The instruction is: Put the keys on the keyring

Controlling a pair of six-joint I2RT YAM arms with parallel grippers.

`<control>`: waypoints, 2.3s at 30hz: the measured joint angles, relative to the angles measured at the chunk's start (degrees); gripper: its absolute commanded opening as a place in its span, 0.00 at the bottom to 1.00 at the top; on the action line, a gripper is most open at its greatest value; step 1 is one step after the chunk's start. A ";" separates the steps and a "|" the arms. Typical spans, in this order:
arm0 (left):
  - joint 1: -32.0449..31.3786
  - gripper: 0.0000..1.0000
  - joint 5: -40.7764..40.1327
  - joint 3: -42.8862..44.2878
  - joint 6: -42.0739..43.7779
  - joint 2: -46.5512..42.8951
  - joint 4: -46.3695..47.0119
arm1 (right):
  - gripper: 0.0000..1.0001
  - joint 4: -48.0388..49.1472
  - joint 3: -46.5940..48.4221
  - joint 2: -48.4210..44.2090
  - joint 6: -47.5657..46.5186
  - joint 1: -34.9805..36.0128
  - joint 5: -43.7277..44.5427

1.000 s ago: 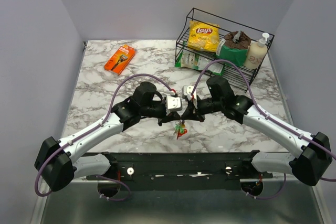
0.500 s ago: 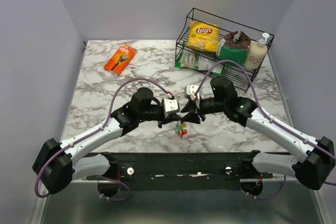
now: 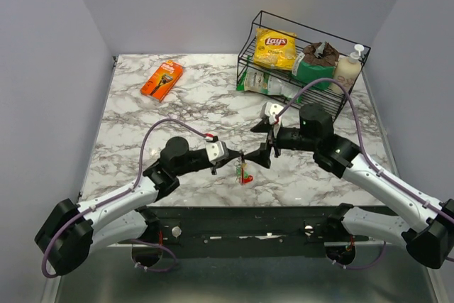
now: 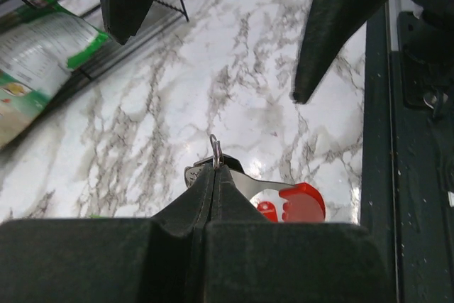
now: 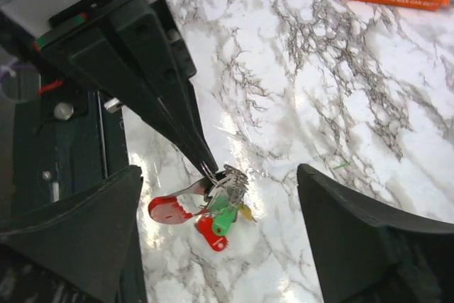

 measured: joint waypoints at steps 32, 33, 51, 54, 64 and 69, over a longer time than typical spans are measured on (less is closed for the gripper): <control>8.13 0.00 15.56 -10.12 -27.82 10.88 46.90 | 0.78 10.56 -2.78 -4.46 7.78 -5.88 -20.33; 8.17 0.00 15.74 -9.99 -28.15 10.84 46.97 | 0.77 10.67 -2.78 -4.11 7.76 -5.88 -20.85; 8.28 0.00 18.53 -7.85 -30.34 6.91 48.11 | 0.53 11.32 -2.78 2.71 6.95 -5.90 -23.54; 8.28 0.00 18.60 -7.85 -30.34 6.88 48.11 | 0.46 11.37 -2.78 2.99 6.93 -5.88 -24.17; 8.28 0.00 18.64 -7.76 -30.56 6.88 48.11 | 0.20 11.72 -2.47 3.32 7.82 -5.90 -26.60; 8.28 0.00 18.64 -7.76 -30.53 6.71 48.11 | 0.01 11.85 -2.36 3.56 8.31 -5.90 -27.23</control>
